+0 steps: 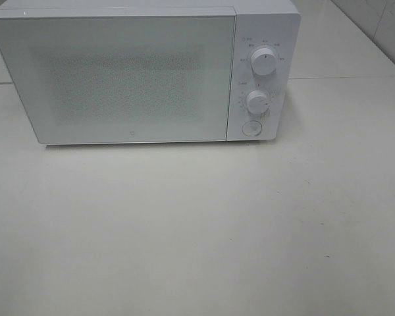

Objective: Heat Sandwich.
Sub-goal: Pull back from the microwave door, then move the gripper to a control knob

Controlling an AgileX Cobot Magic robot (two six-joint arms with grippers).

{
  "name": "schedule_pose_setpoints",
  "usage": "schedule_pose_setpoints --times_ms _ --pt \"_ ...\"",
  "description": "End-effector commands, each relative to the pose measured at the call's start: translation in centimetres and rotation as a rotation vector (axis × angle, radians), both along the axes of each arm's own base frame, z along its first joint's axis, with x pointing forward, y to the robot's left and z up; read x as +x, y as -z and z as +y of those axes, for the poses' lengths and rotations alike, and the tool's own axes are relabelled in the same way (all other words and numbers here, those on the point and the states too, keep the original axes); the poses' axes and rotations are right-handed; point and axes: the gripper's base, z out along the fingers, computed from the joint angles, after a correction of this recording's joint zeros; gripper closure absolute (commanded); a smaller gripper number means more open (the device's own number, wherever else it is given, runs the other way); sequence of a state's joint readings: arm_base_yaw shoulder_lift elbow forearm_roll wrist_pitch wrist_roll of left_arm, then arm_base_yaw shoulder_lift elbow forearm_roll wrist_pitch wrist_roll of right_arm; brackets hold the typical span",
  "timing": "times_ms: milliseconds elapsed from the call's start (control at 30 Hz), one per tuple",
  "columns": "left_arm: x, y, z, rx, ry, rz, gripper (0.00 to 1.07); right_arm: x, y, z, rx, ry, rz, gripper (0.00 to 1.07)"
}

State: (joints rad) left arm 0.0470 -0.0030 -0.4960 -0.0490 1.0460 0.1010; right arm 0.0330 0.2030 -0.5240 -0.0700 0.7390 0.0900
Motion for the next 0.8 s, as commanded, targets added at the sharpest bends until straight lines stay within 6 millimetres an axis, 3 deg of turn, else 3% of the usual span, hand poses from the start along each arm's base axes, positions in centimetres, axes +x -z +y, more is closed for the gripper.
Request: schedule_pose_setpoints --times_ms 33,500,800 --pt "-0.3 0.0 -0.1 -0.007 0.001 -0.029 0.09 2.0 -0.2 0.1 0.015 0.006 -0.033 0.27" --pt "-0.3 0.0 -0.1 -0.007 0.001 -0.029 0.09 8.4 1.2 0.4 0.025 -0.010 0.018 0.29" --pt "-0.3 0.0 -0.1 -0.007 0.001 -0.029 0.09 11.3 1.9 0.6 0.027 -0.019 0.007 0.30"
